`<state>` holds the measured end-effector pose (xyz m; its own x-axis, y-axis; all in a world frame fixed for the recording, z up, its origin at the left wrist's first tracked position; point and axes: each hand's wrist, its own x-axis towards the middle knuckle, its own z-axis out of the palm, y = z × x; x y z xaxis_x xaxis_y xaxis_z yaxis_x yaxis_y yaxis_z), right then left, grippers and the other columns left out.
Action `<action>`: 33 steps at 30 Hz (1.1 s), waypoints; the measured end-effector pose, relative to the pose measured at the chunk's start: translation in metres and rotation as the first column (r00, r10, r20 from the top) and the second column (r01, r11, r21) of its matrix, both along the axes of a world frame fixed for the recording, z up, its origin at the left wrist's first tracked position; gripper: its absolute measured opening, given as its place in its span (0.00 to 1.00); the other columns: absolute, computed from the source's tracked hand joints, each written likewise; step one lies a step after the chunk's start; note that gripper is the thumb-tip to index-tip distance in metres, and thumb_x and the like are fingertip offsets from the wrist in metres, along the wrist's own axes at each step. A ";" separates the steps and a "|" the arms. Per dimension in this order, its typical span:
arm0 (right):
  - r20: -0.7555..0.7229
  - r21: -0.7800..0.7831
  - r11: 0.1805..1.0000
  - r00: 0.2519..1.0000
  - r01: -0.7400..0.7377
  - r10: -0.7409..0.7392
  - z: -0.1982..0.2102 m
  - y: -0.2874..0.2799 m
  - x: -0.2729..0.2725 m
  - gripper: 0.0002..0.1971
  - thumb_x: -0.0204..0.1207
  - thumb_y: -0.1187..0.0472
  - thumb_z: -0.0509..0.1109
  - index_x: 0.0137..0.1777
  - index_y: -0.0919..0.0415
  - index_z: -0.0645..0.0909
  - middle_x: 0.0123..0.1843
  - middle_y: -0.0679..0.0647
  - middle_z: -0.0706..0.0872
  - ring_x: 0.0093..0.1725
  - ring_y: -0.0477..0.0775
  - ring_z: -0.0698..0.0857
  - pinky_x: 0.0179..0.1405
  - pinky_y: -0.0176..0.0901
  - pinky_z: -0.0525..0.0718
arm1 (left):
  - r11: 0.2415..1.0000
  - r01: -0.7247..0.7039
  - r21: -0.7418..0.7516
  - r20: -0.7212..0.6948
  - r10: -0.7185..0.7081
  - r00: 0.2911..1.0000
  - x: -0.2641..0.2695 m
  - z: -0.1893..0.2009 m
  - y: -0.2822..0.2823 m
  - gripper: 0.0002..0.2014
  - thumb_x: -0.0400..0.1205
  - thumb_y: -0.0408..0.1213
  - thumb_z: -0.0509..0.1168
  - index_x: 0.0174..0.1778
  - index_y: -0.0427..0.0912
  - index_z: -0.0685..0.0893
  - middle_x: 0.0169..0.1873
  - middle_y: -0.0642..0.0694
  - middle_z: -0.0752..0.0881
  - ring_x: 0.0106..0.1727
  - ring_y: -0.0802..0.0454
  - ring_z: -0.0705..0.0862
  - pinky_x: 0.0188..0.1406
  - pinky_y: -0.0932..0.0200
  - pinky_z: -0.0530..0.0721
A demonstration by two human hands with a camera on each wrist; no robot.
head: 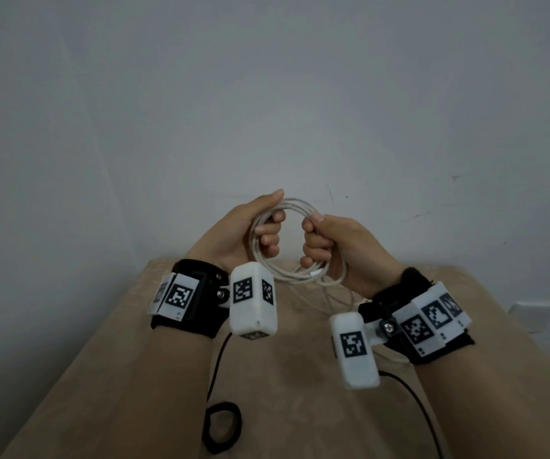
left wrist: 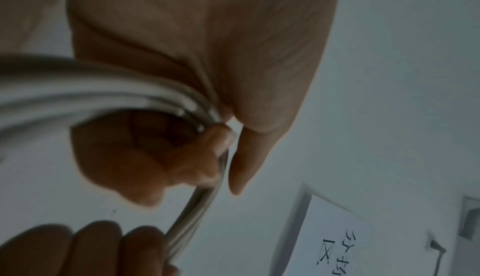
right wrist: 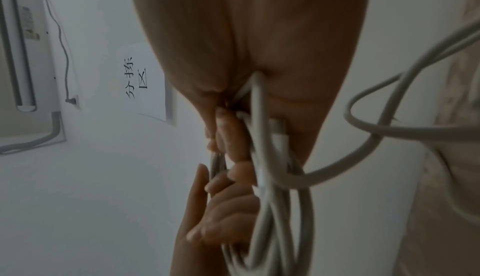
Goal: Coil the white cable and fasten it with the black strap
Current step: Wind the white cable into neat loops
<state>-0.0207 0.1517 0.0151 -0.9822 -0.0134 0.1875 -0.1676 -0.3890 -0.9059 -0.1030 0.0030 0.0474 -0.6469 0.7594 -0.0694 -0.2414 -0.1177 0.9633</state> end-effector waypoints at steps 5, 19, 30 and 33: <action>0.096 0.224 0.972 0.994 -0.073 0.053 -0.001 -0.003 0.005 0.13 0.85 0.59 0.55 0.40 0.63 0.74 0.23 0.46 0.63 0.21 0.44 0.64 0.29 0.38 0.81 | 0.954 0.007 -0.299 -0.257 -0.088 0.962 0.001 -0.005 -0.001 0.20 0.80 0.53 0.64 0.27 0.43 0.77 0.15 0.54 0.62 0.14 0.61 0.58 0.13 0.69 0.59; -0.064 0.377 0.899 0.974 0.223 -0.215 0.000 0.000 0.005 0.11 0.80 0.68 0.66 0.60 0.69 0.80 0.49 0.60 0.92 0.48 0.58 0.84 0.56 0.49 0.82 | 0.949 -0.287 0.130 -0.106 0.301 0.948 -0.008 -0.001 -0.002 0.22 0.85 0.50 0.61 0.27 0.48 0.64 0.16 0.56 0.58 0.14 0.62 0.54 0.11 0.69 0.51; -0.057 0.319 0.872 0.926 0.372 -0.374 0.004 -0.005 0.008 0.16 0.87 0.62 0.55 0.69 0.50 0.78 0.44 0.51 0.92 0.17 0.50 0.77 0.18 0.36 0.75 | 0.852 -0.458 0.255 0.062 0.458 0.887 -0.013 -0.002 -0.004 0.21 0.84 0.49 0.63 0.28 0.47 0.65 0.15 0.56 0.59 0.14 0.61 0.54 0.10 0.68 0.52; -0.041 0.277 0.895 0.934 0.351 -0.354 0.004 -0.012 0.006 0.17 0.87 0.65 0.54 0.67 0.53 0.79 0.46 0.49 0.92 0.24 0.50 0.84 0.13 0.32 0.66 | 0.832 -0.473 0.289 0.085 0.470 0.879 -0.012 -0.002 -0.002 0.22 0.85 0.49 0.62 0.28 0.47 0.65 0.15 0.56 0.58 0.13 0.61 0.54 0.10 0.68 0.53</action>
